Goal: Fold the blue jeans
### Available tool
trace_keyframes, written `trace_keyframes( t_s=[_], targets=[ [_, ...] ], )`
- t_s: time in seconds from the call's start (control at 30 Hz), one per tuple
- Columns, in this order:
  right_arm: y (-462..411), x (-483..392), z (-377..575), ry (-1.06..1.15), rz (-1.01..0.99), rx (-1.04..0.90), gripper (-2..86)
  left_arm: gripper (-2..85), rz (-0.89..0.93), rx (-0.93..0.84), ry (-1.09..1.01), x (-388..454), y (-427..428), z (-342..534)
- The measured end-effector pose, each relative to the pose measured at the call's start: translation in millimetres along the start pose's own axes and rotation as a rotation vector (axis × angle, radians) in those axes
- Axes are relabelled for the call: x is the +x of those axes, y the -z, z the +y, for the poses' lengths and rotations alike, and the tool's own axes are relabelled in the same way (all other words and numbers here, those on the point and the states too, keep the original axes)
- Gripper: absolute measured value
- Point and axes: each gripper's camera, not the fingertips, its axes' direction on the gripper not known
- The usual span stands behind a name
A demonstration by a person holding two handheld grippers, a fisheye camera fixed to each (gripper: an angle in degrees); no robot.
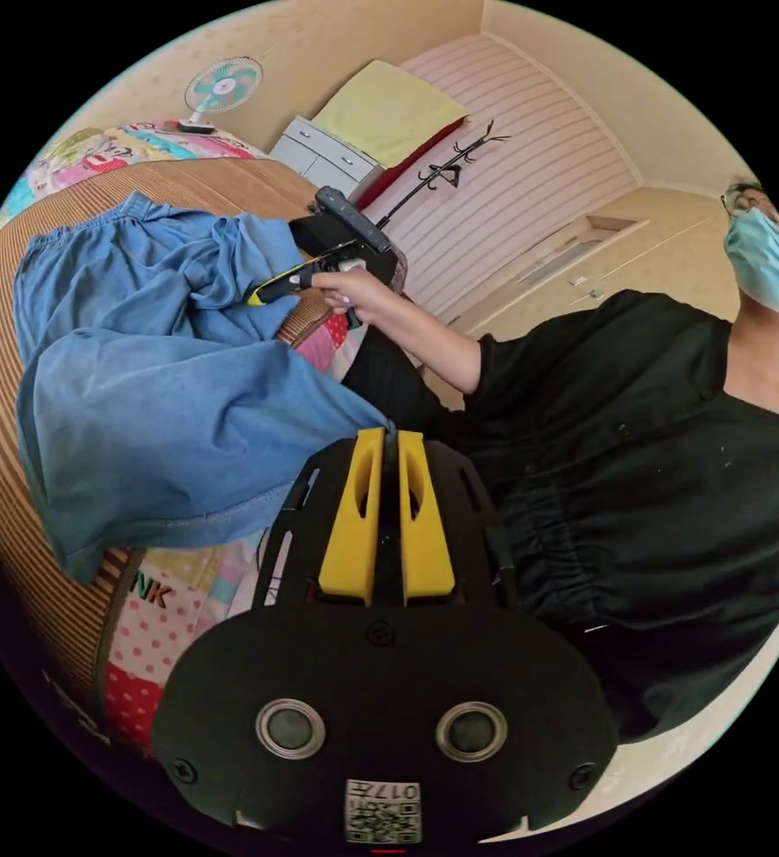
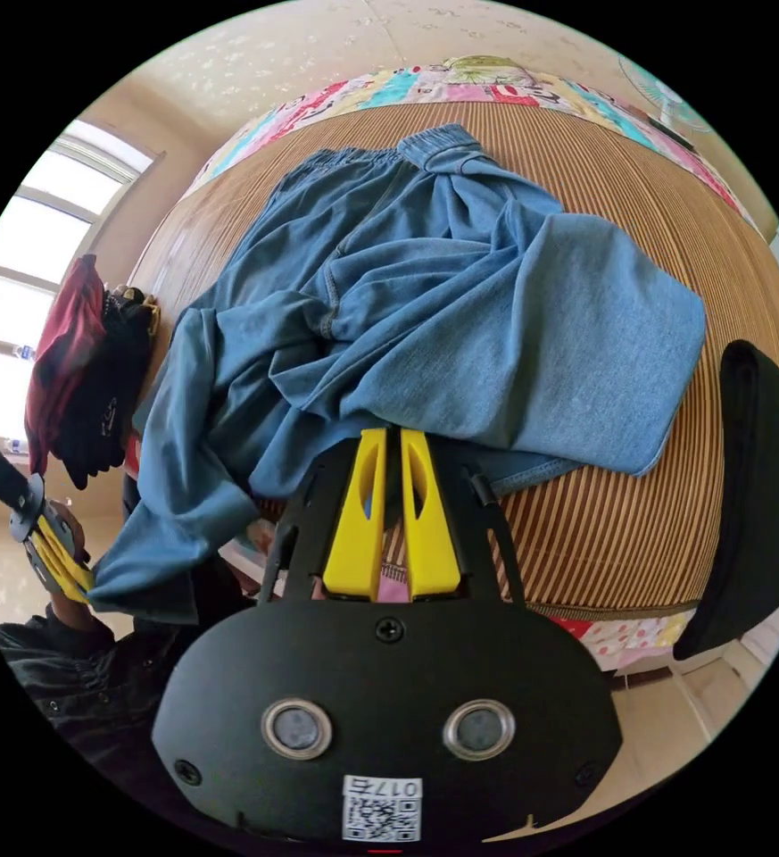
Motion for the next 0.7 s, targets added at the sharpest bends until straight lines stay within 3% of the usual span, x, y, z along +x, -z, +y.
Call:
trace_keyframes(
  t_s=[0.17, 0.23, 0.37, 0.5, 0.7],
  targets=[
    [-13.2, -5.1, 28.6, 0.307, -0.144, -0.301, 2.9, 4.1, 0.127, 0.059, 0.000, 4.2, 20.7, 43.1],
    [-21.0, -1.4, 47.3, 0.347, -0.206, -0.425, 2.7, 4.0, 0.142, 0.107, -0.033, 8.9, 29.3, 46.4],
    [-30.0, -0.4, 95.7, 0.380, -0.138, -0.549, 2.1, 0.4, 0.146, 0.170, -0.087, 13.3, 50.9, 30.7],
    [19.0, -6.7, 98.0, 0.389, -0.324, -0.400, 1.2, -0.8, -0.022, 0.332, 0.041, -0.1, 73.3, -1.4],
    [87.0, -22.9, 31.4, 0.297, -0.050, 0.048, 0.6, -1.0, -0.575, 0.178, 0.316, -67.3, 39.1, -102.8]
  ],
)
